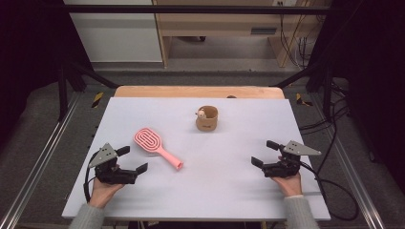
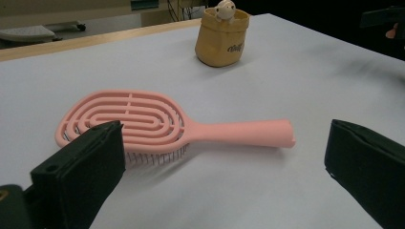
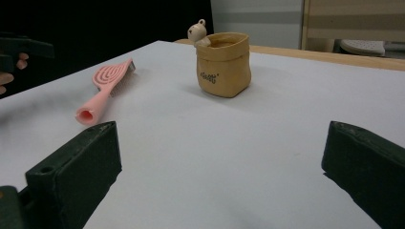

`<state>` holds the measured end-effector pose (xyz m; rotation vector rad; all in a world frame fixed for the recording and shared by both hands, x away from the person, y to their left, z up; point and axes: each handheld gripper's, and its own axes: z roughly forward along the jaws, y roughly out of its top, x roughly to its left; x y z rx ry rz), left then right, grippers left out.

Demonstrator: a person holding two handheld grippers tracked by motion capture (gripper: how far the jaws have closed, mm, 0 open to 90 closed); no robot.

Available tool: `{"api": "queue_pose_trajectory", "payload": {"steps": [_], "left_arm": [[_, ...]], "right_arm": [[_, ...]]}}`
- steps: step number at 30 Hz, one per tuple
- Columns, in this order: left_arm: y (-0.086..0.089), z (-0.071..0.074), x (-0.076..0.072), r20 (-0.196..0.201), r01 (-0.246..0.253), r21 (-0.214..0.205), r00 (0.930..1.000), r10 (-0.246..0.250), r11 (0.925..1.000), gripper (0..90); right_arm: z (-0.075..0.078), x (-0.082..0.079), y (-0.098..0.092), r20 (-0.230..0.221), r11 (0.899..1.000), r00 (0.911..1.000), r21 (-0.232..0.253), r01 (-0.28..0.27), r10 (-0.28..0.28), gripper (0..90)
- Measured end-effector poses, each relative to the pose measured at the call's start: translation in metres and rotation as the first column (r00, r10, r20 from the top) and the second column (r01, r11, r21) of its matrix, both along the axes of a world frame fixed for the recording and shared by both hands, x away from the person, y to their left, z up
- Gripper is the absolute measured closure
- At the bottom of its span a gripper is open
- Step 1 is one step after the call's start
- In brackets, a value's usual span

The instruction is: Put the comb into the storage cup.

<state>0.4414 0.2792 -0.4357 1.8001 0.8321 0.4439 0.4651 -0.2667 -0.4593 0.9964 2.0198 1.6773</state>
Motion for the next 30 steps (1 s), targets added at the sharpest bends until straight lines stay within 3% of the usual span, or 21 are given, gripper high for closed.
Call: {"api": "queue_pose_trajectory", "payload": {"steps": [30], "left_arm": [[-0.032,0.015,0.014,-0.019,0.035,0.051,0.9992,-0.034,0.9981,0.0]], "right_arm": [[-0.001,0.001,0.001,-0.003,1.0,1.0,-0.011,-0.004,0.004,0.2]]}}
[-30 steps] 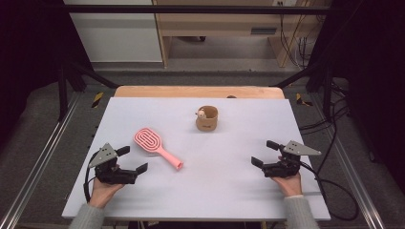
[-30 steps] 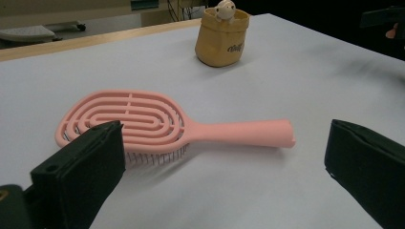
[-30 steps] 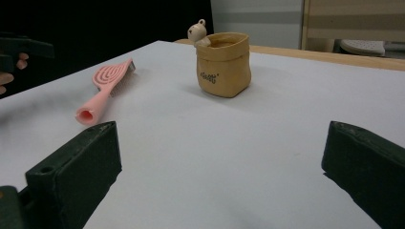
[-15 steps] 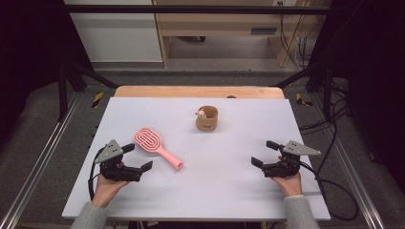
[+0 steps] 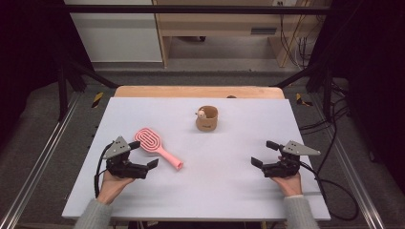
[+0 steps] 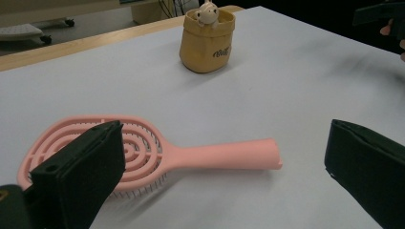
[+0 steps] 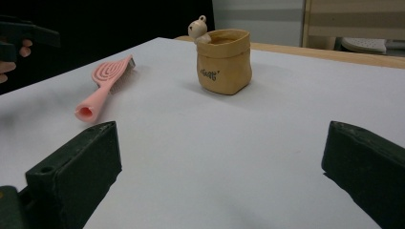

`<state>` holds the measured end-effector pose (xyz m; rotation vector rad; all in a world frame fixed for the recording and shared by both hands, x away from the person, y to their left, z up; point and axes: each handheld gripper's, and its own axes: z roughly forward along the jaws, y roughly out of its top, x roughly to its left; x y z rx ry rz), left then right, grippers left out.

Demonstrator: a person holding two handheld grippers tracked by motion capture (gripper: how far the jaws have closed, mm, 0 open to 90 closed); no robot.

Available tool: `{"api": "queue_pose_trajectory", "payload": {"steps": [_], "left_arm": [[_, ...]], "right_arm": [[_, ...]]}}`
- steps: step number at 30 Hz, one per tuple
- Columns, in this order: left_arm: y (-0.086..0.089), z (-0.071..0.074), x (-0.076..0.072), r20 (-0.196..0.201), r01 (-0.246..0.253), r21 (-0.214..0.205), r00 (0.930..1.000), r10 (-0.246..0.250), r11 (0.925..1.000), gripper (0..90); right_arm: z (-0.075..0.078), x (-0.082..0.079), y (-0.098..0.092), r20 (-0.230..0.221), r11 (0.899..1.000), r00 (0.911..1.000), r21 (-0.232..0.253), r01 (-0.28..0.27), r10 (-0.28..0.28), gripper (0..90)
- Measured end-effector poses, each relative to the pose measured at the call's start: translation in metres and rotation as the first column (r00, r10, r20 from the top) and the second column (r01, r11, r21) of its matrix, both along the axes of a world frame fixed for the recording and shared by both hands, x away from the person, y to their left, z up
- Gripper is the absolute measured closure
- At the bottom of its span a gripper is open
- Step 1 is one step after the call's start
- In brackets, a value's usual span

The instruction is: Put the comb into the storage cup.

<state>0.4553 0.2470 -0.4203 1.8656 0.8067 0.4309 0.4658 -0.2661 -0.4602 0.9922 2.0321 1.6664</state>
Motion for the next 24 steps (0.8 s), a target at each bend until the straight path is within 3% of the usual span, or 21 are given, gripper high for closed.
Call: {"api": "queue_pose_trajectory", "payload": {"steps": [24], "left_arm": [[-0.027,-0.003,0.017,-0.044,0.006,0.037,0.999,-0.004,0.9993,1.2]], "right_arm": [[0.0,0.0,0.0,-0.002,1.0,1.0,-0.006,0.001,-0.001,0.2]]}}
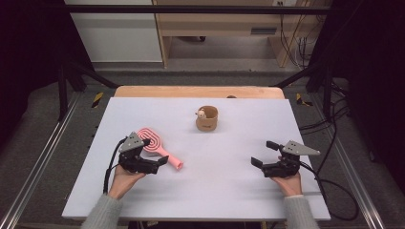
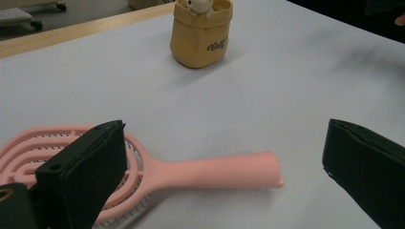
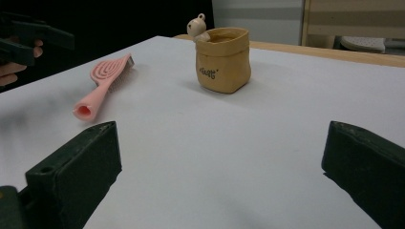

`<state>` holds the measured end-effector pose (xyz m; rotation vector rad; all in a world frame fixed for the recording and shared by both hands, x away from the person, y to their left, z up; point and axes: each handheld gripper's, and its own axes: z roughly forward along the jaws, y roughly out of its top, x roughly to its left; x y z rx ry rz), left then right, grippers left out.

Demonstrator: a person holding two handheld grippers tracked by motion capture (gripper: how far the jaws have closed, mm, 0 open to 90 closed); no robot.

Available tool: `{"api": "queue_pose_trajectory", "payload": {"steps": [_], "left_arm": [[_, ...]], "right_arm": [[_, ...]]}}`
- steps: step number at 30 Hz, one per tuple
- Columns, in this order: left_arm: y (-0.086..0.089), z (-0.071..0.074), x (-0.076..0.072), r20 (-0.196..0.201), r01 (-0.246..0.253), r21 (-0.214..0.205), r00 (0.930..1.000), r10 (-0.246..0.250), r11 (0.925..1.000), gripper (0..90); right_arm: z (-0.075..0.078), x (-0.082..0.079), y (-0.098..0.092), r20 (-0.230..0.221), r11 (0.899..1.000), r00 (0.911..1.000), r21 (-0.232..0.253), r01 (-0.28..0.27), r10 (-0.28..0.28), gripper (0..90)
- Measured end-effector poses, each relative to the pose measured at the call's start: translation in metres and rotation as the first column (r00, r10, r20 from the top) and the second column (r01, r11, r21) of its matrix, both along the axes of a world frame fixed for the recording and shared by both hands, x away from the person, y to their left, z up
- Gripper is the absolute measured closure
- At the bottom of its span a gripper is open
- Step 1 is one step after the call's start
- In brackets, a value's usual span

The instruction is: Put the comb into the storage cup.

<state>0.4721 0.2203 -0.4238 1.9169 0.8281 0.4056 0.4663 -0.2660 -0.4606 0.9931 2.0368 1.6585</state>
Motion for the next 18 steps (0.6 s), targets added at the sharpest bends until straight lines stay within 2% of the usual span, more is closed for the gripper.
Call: {"api": "queue_pose_trajectory", "payload": {"steps": [9,13,18], "left_arm": [[-0.009,-0.005,0.006,-0.023,-0.014,0.019,0.9996,0.014,0.9997,4.9],[-0.013,-0.008,0.009,-0.026,-0.024,0.036,0.9994,0.025,0.9991,11.0],[-0.016,-0.011,0.011,-0.041,-0.041,0.038,0.9982,0.043,0.9984,19.1]], "right_arm": [[0.0,0.0,0.0,-0.001,1.0,1.0,0.0,0.001,-0.001,0.2],[0.0,0.0,0.0,-0.001,1.0,1.0,0.0,0.002,-0.002,0.2],[0.0,0.0,0.0,-0.001,1.0,1.0,-0.003,0.004,-0.004,0.2]]}}
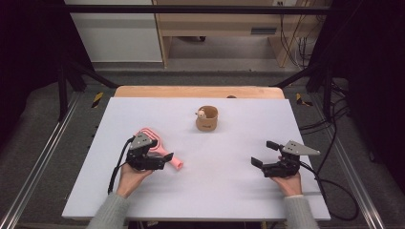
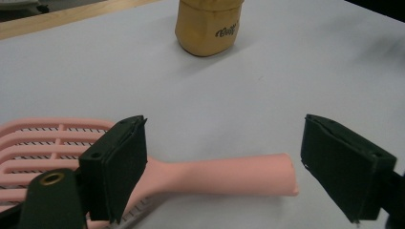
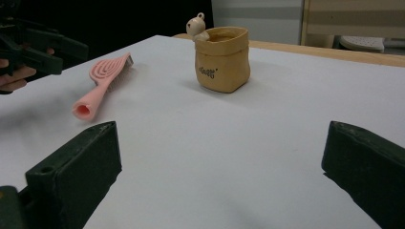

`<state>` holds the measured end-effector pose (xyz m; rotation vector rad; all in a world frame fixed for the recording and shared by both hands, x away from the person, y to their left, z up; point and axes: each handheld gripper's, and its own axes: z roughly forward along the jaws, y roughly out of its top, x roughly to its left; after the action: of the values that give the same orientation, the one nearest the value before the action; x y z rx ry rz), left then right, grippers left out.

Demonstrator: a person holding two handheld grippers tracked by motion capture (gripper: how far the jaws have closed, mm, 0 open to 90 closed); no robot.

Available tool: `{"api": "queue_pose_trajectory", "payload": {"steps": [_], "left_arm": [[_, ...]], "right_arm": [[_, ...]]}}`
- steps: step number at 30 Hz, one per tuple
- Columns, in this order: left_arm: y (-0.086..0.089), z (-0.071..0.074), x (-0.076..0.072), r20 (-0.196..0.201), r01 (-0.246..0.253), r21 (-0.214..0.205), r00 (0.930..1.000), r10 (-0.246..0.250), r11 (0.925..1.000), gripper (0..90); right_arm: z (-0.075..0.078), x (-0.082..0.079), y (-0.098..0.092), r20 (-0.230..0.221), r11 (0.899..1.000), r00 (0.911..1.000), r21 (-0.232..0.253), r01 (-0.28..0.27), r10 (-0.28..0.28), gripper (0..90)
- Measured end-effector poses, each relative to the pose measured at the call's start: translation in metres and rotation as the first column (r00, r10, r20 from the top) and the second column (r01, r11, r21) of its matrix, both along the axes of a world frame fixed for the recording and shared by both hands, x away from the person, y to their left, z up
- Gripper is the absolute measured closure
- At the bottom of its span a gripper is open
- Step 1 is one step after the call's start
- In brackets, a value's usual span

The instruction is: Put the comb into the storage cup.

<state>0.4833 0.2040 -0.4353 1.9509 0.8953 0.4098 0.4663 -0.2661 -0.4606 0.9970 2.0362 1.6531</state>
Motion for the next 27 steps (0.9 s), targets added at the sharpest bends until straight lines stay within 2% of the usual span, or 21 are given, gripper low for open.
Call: {"api": "queue_pose_trajectory", "payload": {"steps": [10,15,23,27], "left_arm": [[-0.006,-0.005,0.003,-0.017,-0.012,0.024,0.9998,0.012,0.9996,33.5],[-0.01,-0.006,0.003,-0.022,-0.006,0.026,0.9997,0.006,0.9997,44.6],[-0.016,-0.007,0.004,-0.035,-0.003,0.02,0.9994,0.003,0.9998,54.9],[-0.019,-0.008,0.005,-0.044,-0.003,0.025,0.999,0.004,0.9997,62.9]], "right_arm": [[0.0,0.0,0.0,0.0,1.0,1.0,-0.001,0.0,0.0,0.2],[0.0,0.0,0.0,0.0,1.0,1.0,-0.001,0.001,-0.001,0.2],[0.0,0.0,0.0,0.0,1.0,1.0,-0.002,0.001,-0.001,0.2],[0.0,0.0,0.0,0.002,1.0,1.0,-0.003,0.002,-0.002,0.2]]}}
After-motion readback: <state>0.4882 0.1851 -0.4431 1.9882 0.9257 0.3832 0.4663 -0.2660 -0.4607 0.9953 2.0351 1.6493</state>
